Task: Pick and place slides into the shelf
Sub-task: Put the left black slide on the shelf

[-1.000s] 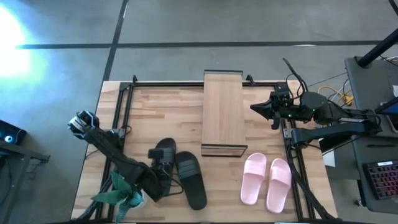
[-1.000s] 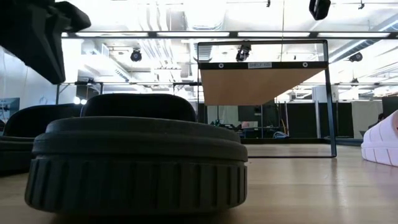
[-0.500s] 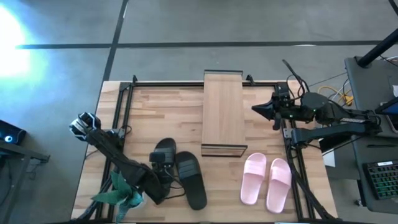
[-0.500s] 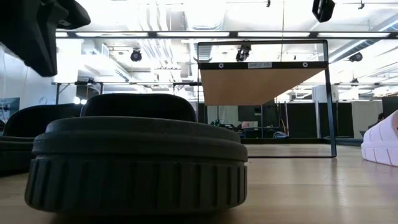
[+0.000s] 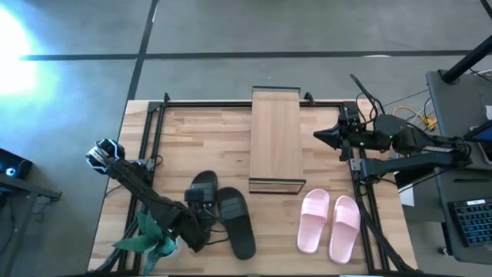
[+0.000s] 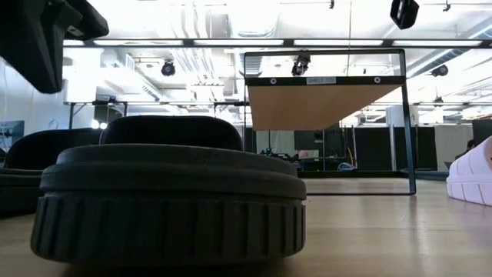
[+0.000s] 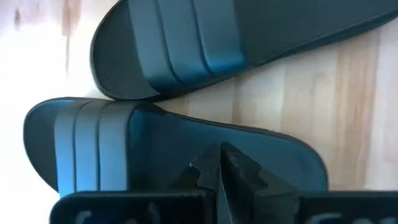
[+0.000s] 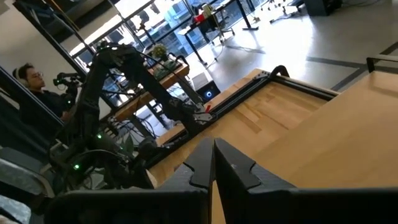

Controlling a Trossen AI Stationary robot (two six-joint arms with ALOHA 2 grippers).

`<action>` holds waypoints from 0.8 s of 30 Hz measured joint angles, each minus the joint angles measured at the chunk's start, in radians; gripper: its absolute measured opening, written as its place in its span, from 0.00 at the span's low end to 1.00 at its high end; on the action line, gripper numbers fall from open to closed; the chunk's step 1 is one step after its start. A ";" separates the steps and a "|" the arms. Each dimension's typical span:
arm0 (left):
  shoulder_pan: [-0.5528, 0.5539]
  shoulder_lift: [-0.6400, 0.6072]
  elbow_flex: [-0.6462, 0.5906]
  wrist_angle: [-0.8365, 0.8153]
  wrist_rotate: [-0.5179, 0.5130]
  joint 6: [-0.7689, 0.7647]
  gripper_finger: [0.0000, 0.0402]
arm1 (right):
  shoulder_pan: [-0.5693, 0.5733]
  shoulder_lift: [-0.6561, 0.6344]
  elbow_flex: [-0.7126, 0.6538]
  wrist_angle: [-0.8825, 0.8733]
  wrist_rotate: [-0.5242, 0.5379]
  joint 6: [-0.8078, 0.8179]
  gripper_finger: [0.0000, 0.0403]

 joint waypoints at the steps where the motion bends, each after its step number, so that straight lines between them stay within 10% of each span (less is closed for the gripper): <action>1: 0.000 0.000 -0.004 -0.001 -0.007 0.000 0.00 | 0.000 -0.001 0.000 0.000 0.000 0.000 0.02; 24: 0.020 0.093 0.012 -0.135 -0.201 -0.059 0.35 | 0.000 -0.005 0.000 -0.061 0.000 0.007 0.02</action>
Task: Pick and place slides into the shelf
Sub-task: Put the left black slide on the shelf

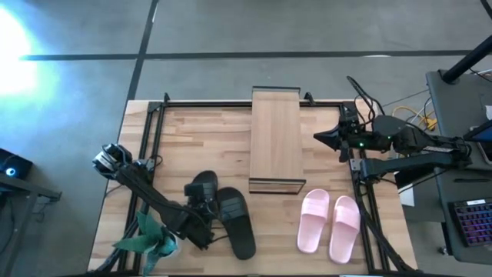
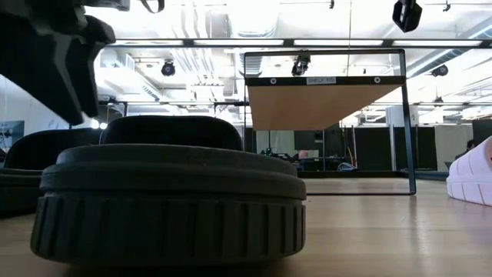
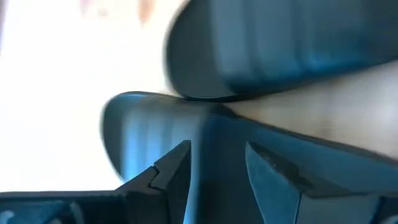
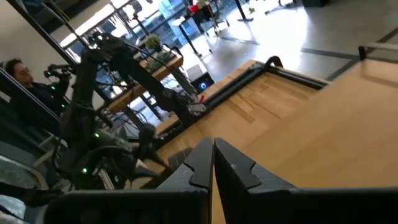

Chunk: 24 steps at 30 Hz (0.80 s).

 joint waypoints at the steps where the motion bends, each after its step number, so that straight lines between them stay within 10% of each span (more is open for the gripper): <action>1: 0.000 0.006 0.007 -0.017 -0.019 0.000 0.35 | 0.000 0.000 0.000 -0.008 0.000 0.000 0.02; 24: 0.073 0.058 -0.139 -0.030 -0.083 -0.182 0.34 | 0.000 -0.001 0.000 -0.057 0.035 0.010 0.02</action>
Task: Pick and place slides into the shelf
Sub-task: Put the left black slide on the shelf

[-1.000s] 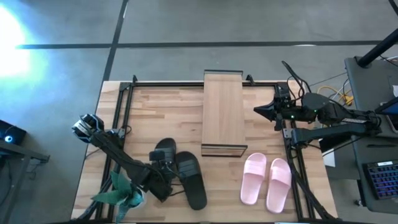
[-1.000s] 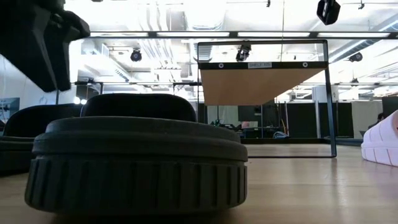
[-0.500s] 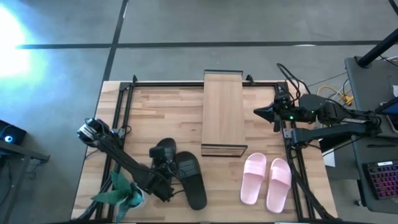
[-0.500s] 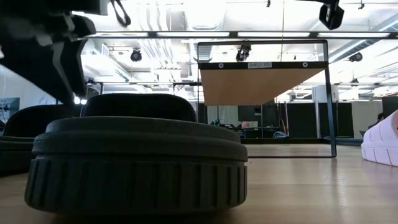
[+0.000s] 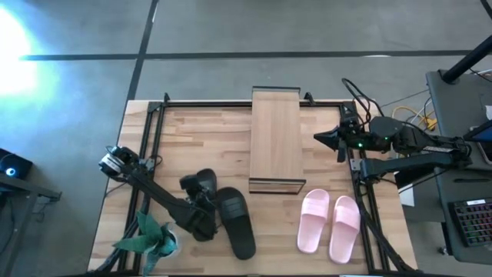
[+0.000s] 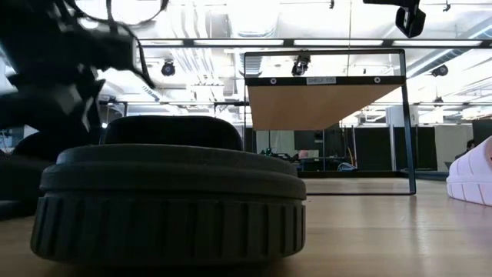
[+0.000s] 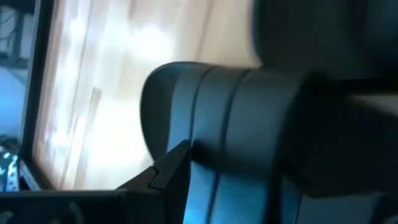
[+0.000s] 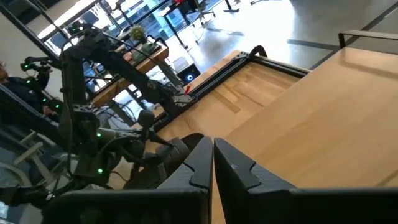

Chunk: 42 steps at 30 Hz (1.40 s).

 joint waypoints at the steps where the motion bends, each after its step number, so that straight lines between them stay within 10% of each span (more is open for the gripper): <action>1: 0.009 0.000 -0.010 0.002 -0.001 0.000 0.34 | 0.000 0.000 0.000 -0.001 0.005 0.000 0.02; 14: 0.079 -0.011 -0.053 0.005 -0.006 0.018 0.02 | 0.000 0.001 0.000 -0.001 0.018 0.001 0.02; 21: 0.108 -0.139 -0.027 -0.055 -0.184 0.222 0.01 | 0.000 0.001 0.000 -0.001 0.020 0.001 0.02; 32: 0.208 -0.490 0.162 0.174 -0.364 0.926 0.00 | 0.000 0.002 0.000 0.040 -0.021 -0.009 0.02; 42: 0.536 -0.576 0.175 0.667 -0.041 1.660 0.00 | 0.000 0.090 0.000 0.093 -0.063 0.021 0.02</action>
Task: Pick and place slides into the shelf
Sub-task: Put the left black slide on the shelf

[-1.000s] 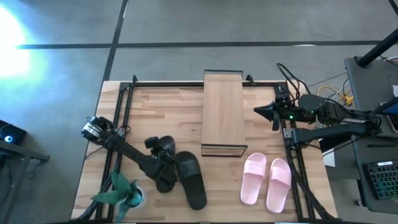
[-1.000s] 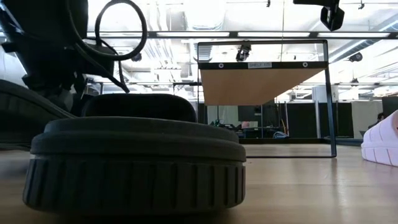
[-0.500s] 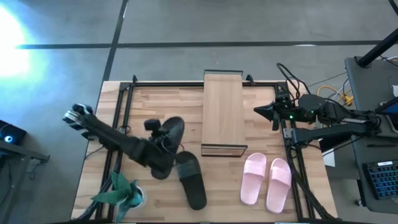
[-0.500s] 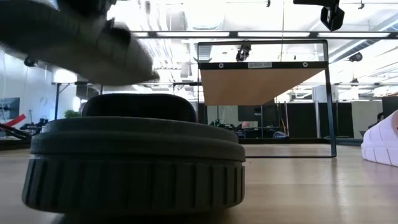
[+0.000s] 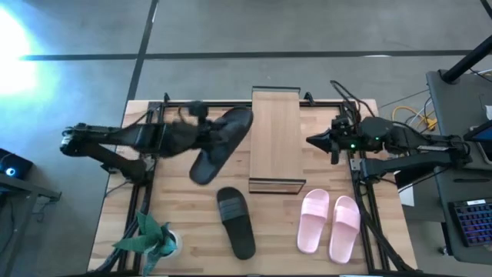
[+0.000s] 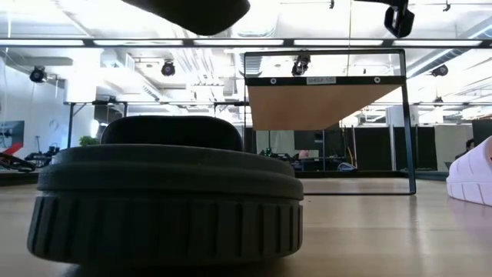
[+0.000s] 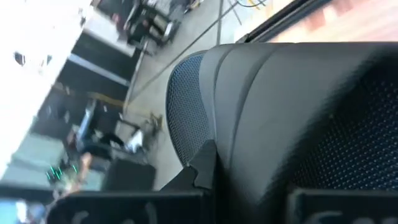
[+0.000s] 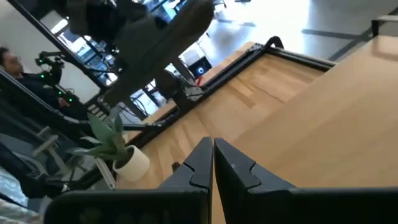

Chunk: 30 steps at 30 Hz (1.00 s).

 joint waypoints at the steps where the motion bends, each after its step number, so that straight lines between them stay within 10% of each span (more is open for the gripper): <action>1: 0.040 0.010 0.000 0.019 0.054 0.062 0.00 | 0.000 0.009 0.000 0.019 0.001 0.002 0.02; 11: 0.422 0.193 0.032 0.242 0.581 0.346 0.00 | 0.000 -0.016 0.061 0.158 0.234 0.032 0.02; 30: 0.536 0.722 0.516 0.301 0.950 0.576 0.00 | 0.000 0.016 0.103 -0.025 0.402 0.250 0.02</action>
